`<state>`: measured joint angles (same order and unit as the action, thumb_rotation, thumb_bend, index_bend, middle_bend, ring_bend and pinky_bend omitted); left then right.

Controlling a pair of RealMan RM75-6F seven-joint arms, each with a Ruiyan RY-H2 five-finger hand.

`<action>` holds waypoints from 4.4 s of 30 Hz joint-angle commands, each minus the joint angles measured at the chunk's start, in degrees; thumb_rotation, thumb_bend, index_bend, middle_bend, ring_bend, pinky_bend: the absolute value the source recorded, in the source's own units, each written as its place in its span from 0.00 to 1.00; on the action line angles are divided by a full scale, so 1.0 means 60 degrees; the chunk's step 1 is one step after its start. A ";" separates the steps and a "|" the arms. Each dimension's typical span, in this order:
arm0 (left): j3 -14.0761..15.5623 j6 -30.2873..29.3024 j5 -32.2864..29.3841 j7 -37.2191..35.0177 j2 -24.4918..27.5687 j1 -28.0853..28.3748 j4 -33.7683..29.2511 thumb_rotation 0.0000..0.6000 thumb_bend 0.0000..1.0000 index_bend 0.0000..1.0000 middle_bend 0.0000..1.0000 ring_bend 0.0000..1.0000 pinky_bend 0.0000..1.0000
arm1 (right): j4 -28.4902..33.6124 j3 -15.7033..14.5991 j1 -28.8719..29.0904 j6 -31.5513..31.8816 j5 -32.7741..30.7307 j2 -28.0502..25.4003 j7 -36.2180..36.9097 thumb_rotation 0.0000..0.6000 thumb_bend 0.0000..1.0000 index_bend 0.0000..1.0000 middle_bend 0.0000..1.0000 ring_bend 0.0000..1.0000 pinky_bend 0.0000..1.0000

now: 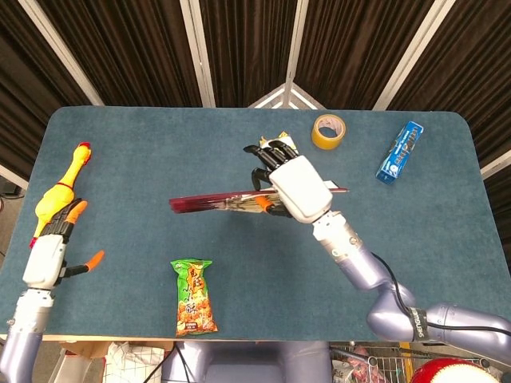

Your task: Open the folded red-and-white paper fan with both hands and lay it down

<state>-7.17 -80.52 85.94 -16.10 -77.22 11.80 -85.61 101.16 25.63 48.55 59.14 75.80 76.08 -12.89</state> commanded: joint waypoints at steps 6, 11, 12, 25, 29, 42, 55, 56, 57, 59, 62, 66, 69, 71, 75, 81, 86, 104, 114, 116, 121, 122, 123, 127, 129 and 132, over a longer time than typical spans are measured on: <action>-0.0189 0.0399 0.0025 -0.0621 -0.0359 0.0508 -0.0030 1.00 0.33 0.09 0.00 0.00 0.00 | 0.0786 0.0262 0.0801 -0.0197 -0.0903 0.0186 -0.1376 1.00 0.49 1.00 0.22 0.27 0.20; -0.0215 0.0818 -0.0016 -0.1160 -0.0542 0.0842 -0.0234 1.00 0.31 0.12 0.00 0.00 0.00 | 0.1180 0.0382 0.1194 -0.0011 -0.1400 0.0432 -0.2004 1.00 0.50 1.00 0.22 0.27 0.20; -0.0215 0.0920 -0.0040 -0.1244 -0.0582 0.0910 -0.0282 1.00 0.31 0.12 0.00 0.00 0.00 | 0.1249 0.0405 0.1270 0.0042 -0.1493 0.0493 -0.2104 1.00 0.50 1.00 0.22 0.27 0.20; -0.0134 0.1499 -0.0108 -0.2277 -0.1223 0.1436 -0.0312 1.00 0.31 0.24 0.00 0.00 0.00 | 0.1906 0.0395 0.1916 0.0709 -0.2229 0.1023 -0.3037 1.00 0.50 1.00 0.22 0.27 0.21; -0.0069 0.1592 -0.0027 -0.2739 -0.1501 0.1574 -0.0217 1.00 0.33 0.29 0.00 0.00 0.00 | 0.1974 0.0329 0.1987 0.0869 -0.2286 0.1073 -0.3130 1.00 0.50 1.00 0.22 0.27 0.21; -0.0332 0.1622 -0.0076 -0.3563 -0.2421 0.2058 0.0441 1.00 0.41 0.35 0.02 0.00 0.00 | 0.2311 0.0110 0.1798 0.1216 -0.2270 0.0712 -0.2962 1.00 0.50 1.00 0.22 0.27 0.21; -0.0687 0.1450 -0.0438 -0.3043 -0.3055 0.2311 0.0882 1.00 0.54 0.55 0.22 0.00 0.09 | 0.2679 -0.0005 0.1595 0.1312 -0.2105 0.0195 -0.2724 1.00 0.50 1.00 0.22 0.27 0.22; -0.0749 0.1403 -0.0508 -0.2990 -0.3111 0.2314 0.0910 1.00 0.54 0.56 0.22 0.00 0.09 | 0.2710 -0.0014 0.1575 0.1318 -0.2085 0.0145 -0.2700 1.00 0.50 1.00 0.22 0.27 0.22; -0.0781 0.1377 -0.0540 -0.2969 -0.3129 0.2315 0.0919 1.00 0.55 0.56 0.22 0.00 0.09 | 0.2722 -0.0019 0.1560 0.1328 -0.2067 0.0112 -0.2688 1.00 0.50 1.00 0.22 0.27 0.22; -0.0847 0.1328 -0.0592 -0.2871 -0.3122 0.2330 0.0962 1.00 0.55 0.57 0.23 0.00 0.09 | 0.2763 -0.0027 0.1500 0.1365 -0.2047 0.0020 -0.2611 1.00 0.50 1.00 0.22 0.27 0.22; -0.0923 0.1242 -0.0619 -0.2773 -0.3096 0.2352 0.1115 1.00 0.55 0.58 0.24 0.00 0.09 | 0.2788 -0.0044 0.1402 0.1410 -0.2050 -0.0128 -0.2496 1.00 0.51 1.00 0.22 0.27 0.22; -0.0946 0.1151 -0.0585 -0.2698 -0.3021 0.2368 0.1341 1.00 0.55 0.59 0.24 0.00 0.09 | 0.2765 -0.0048 0.1296 0.1440 -0.2126 -0.0320 -0.2389 1.00 0.50 1.00 0.22 0.27 0.22; -0.0897 0.0923 -0.0386 -0.2590 -0.2970 0.2361 0.1701 1.00 0.55 0.59 0.24 0.00 0.09 | 0.2659 -0.0081 0.1167 0.1445 -0.2157 -0.0565 -0.2316 1.00 0.50 1.00 0.22 0.27 0.22; -0.0880 0.0674 -0.0239 -0.2592 -0.2976 0.2330 0.1985 1.00 0.55 0.59 0.23 0.00 0.09 | 0.2588 -0.0122 0.1044 0.1476 -0.2096 -0.0760 -0.2254 1.00 0.50 1.00 0.22 0.27 0.22; -0.0989 0.0178 -0.0159 -0.2923 -0.2997 0.2231 0.2530 1.00 0.55 0.59 0.22 0.00 0.09 | 0.2463 -0.0186 0.0767 0.1512 -0.1990 -0.1132 -0.1941 1.00 0.50 1.00 0.22 0.27 0.22; -0.1171 -0.0579 0.0099 -0.3011 -0.2818 0.2183 0.3101 1.00 0.54 0.59 0.23 0.00 0.09 | 0.2193 -0.0315 0.0490 0.1474 -0.1786 -0.1457 -0.1493 1.00 0.50 1.00 0.22 0.27 0.22; -0.1334 -0.1261 0.0262 -0.2794 -0.2790 0.2161 0.3587 1.00 0.54 0.59 0.23 0.00 0.09 | 0.1867 -0.0437 0.0229 0.1557 -0.1572 -0.1568 -0.1037 1.00 0.50 1.00 0.22 0.27 0.22; -0.1232 -0.3339 0.1391 -0.1436 -0.3894 0.2791 0.6151 1.00 0.52 0.58 0.23 0.00 0.09 | -0.0067 -0.1516 -0.0648 0.2107 0.0202 -0.0879 0.0271 1.00 0.50 1.00 0.22 0.27 0.22; -0.1156 -0.3548 0.1411 -0.1107 -0.4516 0.3175 0.7022 1.00 0.52 0.57 0.22 0.00 0.09 | -0.2218 -0.2140 -0.1048 0.3009 0.1431 0.0441 0.0912 1.00 0.51 1.00 0.22 0.27 0.22; -0.1112 -0.3584 0.1435 -0.0990 -0.4609 0.3247 0.7231 1.00 0.52 0.57 0.22 0.00 0.09 | -0.2543 -0.2178 -0.1110 0.2998 0.1412 0.0578 0.1075 1.00 0.51 1.00 0.22 0.27 0.22; -0.0971 -0.3531 0.1464 -0.0780 -0.4874 0.3443 0.7788 1.00 0.51 0.57 0.22 0.00 0.09 | -0.3305 -0.2310 -0.1266 0.2947 0.1353 0.0952 0.1262 1.00 0.51 1.00 0.22 0.27 0.22; -0.0938 -0.3526 0.1474 -0.0751 -0.4930 0.3482 0.7902 1.00 0.51 0.57 0.21 0.00 0.09 | -0.3484 -0.2341 -0.1289 0.2961 0.1384 0.1031 0.1253 1.00 0.51 1.00 0.22 0.27 0.22; -0.0913 -0.3532 0.1474 -0.0738 -0.4984 0.3510 0.8004 1.00 0.51 0.57 0.21 0.00 0.09 | -0.3689 -0.2383 -0.1313 0.2955 0.1405 0.1115 0.1248 1.00 0.51 1.00 0.22 0.27 0.22; -0.0824 -0.3534 0.1445 -0.0711 -0.5169 0.3598 0.8356 1.00 0.50 0.56 0.21 0.00 0.09 | -0.4256 -0.2476 -0.1392 0.2938 0.1466 0.1357 0.1316 1.00 0.51 1.00 0.22 0.27 0.22; -0.0778 -0.3490 0.1408 -0.0757 -0.5230 0.3619 0.8464 1.00 0.48 0.56 0.21 0.00 0.09 | -0.4541 -0.2540 -0.1413 0.2942 0.1559 0.1447 0.1248 1.00 0.51 1.00 0.22 0.27 0.22; -0.0671 -0.3376 0.1388 -0.0799 -0.5277 0.3642 0.8615 1.00 0.46 0.51 0.17 0.00 0.09 | -0.4799 -0.2633 -0.1454 0.2886 0.1629 0.1551 0.1304 1.00 0.51 1.00 0.22 0.26 0.22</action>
<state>-11.35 -100.95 94.33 -20.84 -108.76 33.57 -34.13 73.02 10.22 40.05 76.63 85.24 84.92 -5.22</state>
